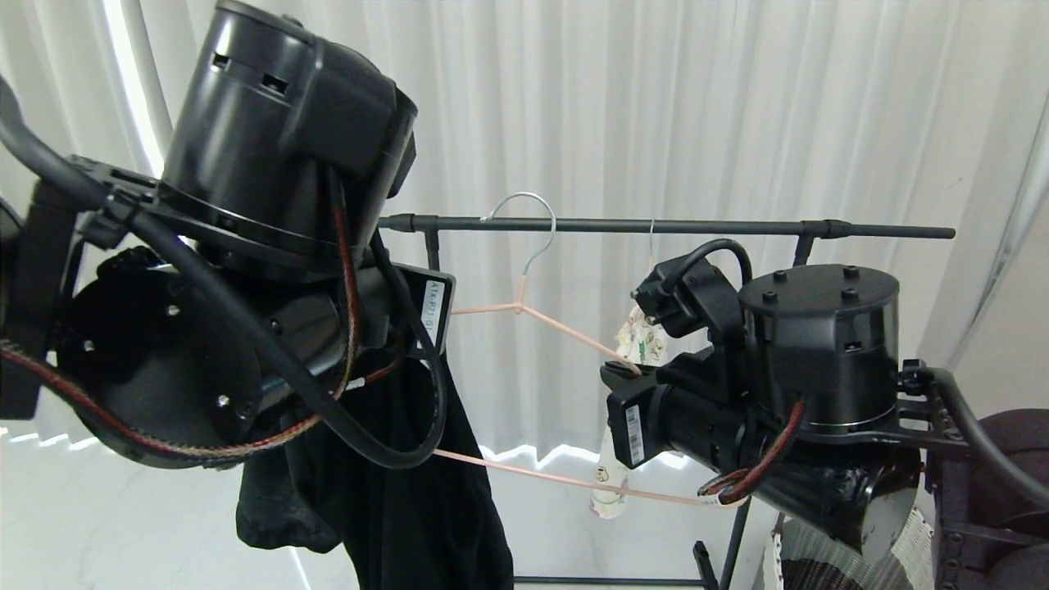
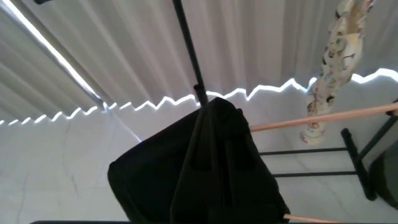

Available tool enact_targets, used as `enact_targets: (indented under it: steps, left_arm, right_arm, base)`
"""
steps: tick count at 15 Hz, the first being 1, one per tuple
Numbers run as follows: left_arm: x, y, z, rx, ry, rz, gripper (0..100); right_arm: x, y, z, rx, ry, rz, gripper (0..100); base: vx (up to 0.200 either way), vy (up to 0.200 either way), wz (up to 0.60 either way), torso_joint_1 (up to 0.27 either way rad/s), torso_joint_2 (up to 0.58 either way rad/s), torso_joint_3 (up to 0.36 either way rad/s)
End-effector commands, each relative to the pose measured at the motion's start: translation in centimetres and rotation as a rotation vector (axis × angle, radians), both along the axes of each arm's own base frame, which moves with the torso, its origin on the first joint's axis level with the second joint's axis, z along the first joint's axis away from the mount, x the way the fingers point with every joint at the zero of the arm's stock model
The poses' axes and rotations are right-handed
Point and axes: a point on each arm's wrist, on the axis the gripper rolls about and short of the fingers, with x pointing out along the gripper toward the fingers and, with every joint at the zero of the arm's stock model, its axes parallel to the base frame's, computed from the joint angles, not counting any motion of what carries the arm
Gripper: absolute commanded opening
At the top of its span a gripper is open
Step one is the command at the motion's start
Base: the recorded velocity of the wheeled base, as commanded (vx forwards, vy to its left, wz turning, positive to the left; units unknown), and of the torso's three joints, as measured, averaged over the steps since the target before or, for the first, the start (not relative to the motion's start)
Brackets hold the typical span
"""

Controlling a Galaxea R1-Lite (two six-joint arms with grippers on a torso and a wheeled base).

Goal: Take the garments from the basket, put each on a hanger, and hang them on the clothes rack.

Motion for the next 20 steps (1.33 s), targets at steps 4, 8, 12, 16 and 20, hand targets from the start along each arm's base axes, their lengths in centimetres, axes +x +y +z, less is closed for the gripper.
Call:
enact_targets:
  steps: [4,8,12,16,20]
  left_arm:
    - [-1.6,-1.5,1.3,-0.055,-0.017,-0.108,0]
    - [-3.1,-2.3,1.8,-0.09,-0.003,-0.219,0]
    - [-4.2,-0.7,1.7,-0.1,0.007,-0.243,100]
    - [-5.2,0.7,1.2,-0.093,0.012,-0.245,100]
    - [-6.8,1.0,1.8,-0.119,-0.005,-0.307,100]
  right_arm:
    - [-0.7,0.9,-0.2,0.009,-0.004,0.034,0]
    - [-0.9,1.3,-0.5,0.004,0.002,0.042,0]
    - [-0.7,1.1,-0.4,0.004,-0.003,0.028,0]
    - [-0.6,1.1,0.2,0.048,-0.045,0.021,0]
    - [0.2,0.8,1.2,0.056,-0.164,-0.021,0]
  base:
    - [0.0,0.0,0.0,0.0,0.0,0.0]
    - [0.0,0.0,0.0,0.0,0.0,0.0]
    - [0.0,0.0,0.0,0.0,0.0,0.0]
    - [0.0,0.0,0.0,0.0,0.0,0.0]
    - [0.0,0.0,0.0,0.0,0.0,0.0]
